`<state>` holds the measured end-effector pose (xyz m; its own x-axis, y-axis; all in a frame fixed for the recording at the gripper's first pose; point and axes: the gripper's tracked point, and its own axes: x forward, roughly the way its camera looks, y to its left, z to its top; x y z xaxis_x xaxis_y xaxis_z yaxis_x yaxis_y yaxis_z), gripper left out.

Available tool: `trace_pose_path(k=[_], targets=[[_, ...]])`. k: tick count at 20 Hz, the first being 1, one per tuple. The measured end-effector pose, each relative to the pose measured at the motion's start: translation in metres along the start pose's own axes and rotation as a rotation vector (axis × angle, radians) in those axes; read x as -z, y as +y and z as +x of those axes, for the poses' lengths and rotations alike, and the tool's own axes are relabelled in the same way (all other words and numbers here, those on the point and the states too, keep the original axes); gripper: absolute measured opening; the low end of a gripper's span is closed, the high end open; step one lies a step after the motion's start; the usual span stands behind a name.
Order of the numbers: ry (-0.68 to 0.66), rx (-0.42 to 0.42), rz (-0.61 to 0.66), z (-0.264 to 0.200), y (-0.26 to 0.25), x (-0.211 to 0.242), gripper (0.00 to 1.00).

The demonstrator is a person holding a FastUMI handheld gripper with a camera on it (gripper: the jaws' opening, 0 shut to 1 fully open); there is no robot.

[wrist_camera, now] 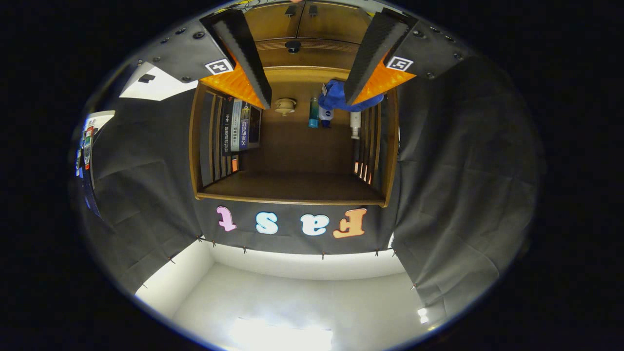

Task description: Pull open the drawer, take out the items inside it, and place them on the countertop above the cabinet.

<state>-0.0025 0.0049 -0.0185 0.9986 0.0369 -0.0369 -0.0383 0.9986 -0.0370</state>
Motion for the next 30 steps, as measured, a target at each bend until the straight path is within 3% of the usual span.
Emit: trace_pose_path(k=[8, 12, 15, 21, 25, 30], targets=[[0.005, 0.019, 0.007, 0.001, -0.011, -0.001, 0.98], [0.002, 0.058, -0.062, 0.018, -0.041, 0.003, 0.98], [0.063, 0.074, -0.025, 0.038, -0.059, 0.044, 0.98], [0.326, 0.045, 0.073, 0.083, -0.06, 0.189, 0.99], [0.318, 0.083, 0.125, 0.116, -0.062, 0.219, 0.98], [0.379, 0.056, 0.14, 0.136, -0.042, 0.266, 0.99]])
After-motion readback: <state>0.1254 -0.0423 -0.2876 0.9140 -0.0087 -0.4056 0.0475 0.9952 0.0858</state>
